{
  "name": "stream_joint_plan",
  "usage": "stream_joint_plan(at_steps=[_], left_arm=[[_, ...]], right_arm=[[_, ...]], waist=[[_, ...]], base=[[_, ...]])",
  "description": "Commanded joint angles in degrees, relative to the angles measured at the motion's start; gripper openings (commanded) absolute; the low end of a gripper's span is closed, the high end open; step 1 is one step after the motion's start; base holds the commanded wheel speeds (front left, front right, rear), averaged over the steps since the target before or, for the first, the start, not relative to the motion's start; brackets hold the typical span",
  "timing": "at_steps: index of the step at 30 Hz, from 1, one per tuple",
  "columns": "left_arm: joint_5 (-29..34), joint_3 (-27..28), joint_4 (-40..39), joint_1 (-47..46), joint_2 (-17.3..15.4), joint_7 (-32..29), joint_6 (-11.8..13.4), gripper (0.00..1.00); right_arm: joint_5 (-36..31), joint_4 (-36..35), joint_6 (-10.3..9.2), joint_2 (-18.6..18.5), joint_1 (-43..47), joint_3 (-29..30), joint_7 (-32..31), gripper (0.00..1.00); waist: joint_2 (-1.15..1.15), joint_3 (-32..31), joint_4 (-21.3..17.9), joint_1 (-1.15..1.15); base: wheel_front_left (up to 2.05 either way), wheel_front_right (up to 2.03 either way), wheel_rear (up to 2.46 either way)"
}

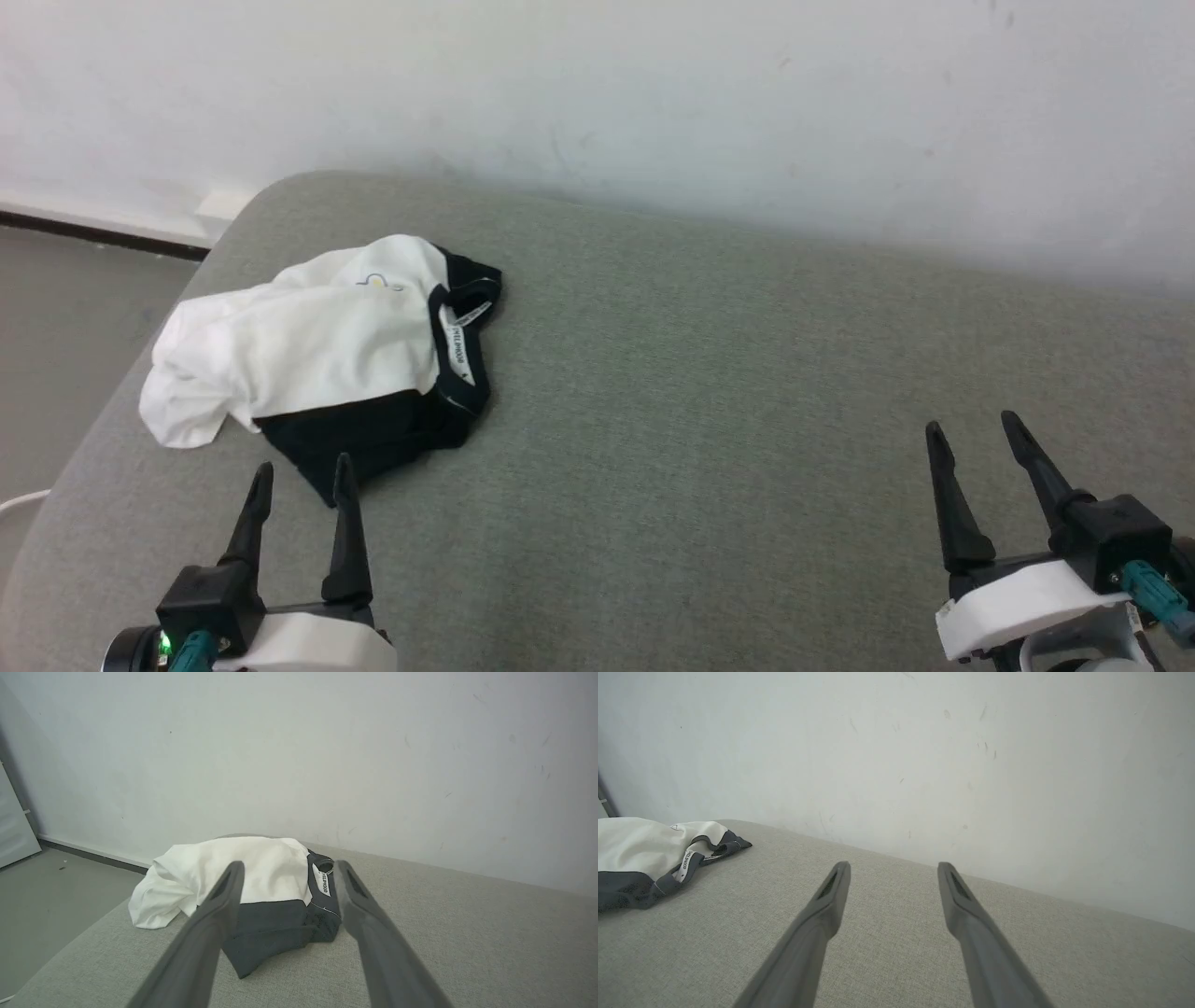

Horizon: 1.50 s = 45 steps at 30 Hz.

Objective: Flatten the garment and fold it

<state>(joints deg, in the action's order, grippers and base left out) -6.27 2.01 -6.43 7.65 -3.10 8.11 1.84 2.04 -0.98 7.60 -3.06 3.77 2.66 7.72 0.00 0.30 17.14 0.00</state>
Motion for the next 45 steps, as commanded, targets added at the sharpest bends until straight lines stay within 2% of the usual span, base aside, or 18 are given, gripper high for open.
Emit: stream_joint_plan(at_steps=[1, 13, 45], left_arm=[[-0.54, 0.43, -0.51, 0.92, 0.13, 0.50, 0.69, 1.00], [-1.46, 1.15, -1.19, 2.96, 0.15, 1.93, 0.63, 1.00], [-4.04, 2.59, -3.61, 6.95, -0.16, 5.76, 0.34, 1.00]], right_arm=[[0.22, -0.01, -0.06, 0.10, 0.47, -0.04, 0.63, 1.00], [0.94, 0.29, -0.07, 0.12, 0.80, -0.80, 1.45, 1.00], [2.24, 0.41, -0.10, 0.17, 2.79, -0.25, 4.59, 1.00]], waist=[[0.00, -0.20, 1.85, 0.00], [0.00, -0.87, 7.80, 0.00], [0.00, -2.33, 18.39, 0.00]], base=[[0.00, 0.00, 0.00], [0.00, 0.00, 0.00], [0.00, 0.00, 0.00]])
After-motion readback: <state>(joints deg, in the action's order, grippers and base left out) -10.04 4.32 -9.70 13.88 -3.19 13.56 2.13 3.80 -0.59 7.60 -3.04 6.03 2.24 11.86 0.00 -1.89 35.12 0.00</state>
